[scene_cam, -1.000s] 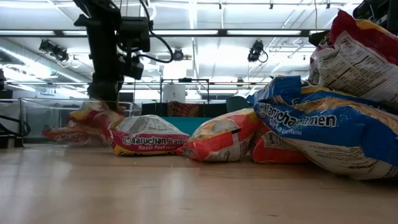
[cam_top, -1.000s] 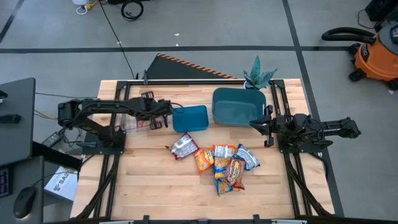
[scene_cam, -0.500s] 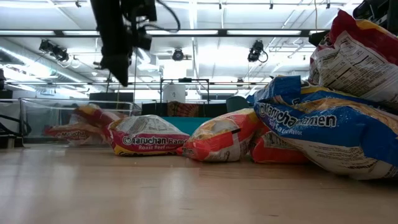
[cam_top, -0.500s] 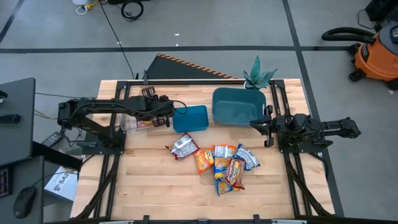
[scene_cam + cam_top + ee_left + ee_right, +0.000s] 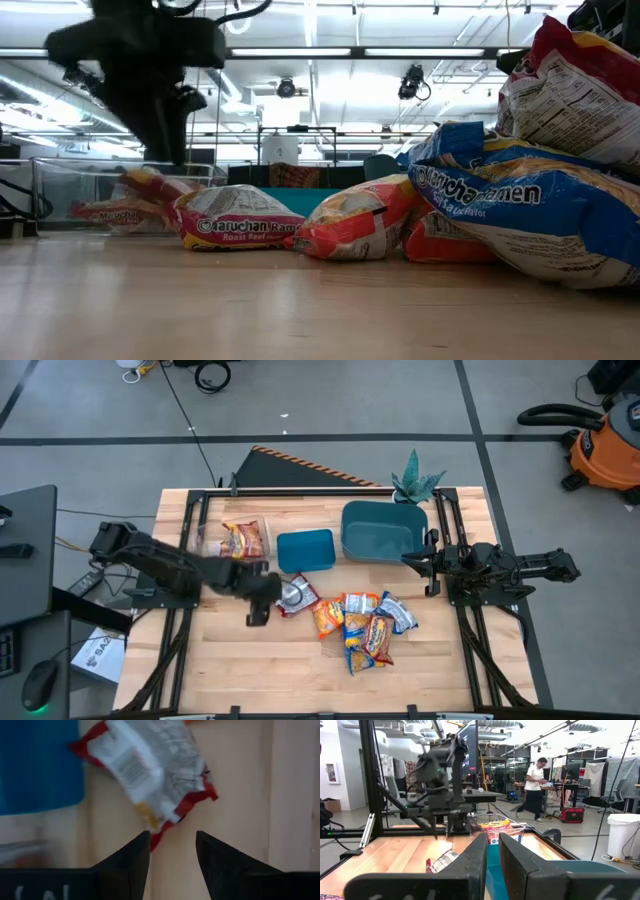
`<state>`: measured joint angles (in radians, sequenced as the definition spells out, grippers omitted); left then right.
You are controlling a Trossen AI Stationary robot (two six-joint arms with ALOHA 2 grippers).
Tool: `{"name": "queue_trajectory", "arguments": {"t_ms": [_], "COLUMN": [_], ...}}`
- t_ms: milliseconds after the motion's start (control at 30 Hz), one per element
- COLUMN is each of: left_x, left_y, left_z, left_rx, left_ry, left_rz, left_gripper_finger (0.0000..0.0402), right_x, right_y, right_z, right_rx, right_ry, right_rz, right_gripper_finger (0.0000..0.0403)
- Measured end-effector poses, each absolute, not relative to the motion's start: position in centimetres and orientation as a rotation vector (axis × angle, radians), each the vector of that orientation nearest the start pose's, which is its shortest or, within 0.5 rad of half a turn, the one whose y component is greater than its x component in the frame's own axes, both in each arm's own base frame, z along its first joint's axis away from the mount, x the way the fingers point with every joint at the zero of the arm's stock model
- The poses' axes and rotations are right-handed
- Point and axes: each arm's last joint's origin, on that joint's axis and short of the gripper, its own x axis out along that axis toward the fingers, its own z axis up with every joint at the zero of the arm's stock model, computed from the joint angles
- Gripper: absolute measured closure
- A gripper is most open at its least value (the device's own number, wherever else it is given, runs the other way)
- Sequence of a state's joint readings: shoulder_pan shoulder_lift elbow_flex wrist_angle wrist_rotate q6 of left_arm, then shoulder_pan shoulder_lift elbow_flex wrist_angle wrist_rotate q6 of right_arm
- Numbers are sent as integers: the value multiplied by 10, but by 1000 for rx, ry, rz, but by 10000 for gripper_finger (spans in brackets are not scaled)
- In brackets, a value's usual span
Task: Sort Maruchan noodles
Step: Put the red noodle pack into the transparent bin
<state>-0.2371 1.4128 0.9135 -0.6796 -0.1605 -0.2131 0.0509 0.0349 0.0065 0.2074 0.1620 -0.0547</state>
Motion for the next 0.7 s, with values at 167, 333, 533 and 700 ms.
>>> {"name": "queue_trajectory", "arguments": {"t_ms": [167,333,533,700], "left_x": [245,237,230,232], "left_y": [-65,-67,-77,-78], "left_z": [185,177,168,158], "left_rx": [28,111,240,239], "left_ry": [1090,1116,1116,1138], "left_rz": [130,174,170,230], "left_gripper_finger": [235,235,235,235], "right_x": [98,98,98,98], "right_y": [0,0,0,0], "right_z": [183,183,183,183], "right_rx": [-36,-36,-36,-36], "right_ry": [-175,-175,-175,-175], "right_rz": [-116,-116,-116,-116], "right_gripper_finger": [348,348,348,348]}}
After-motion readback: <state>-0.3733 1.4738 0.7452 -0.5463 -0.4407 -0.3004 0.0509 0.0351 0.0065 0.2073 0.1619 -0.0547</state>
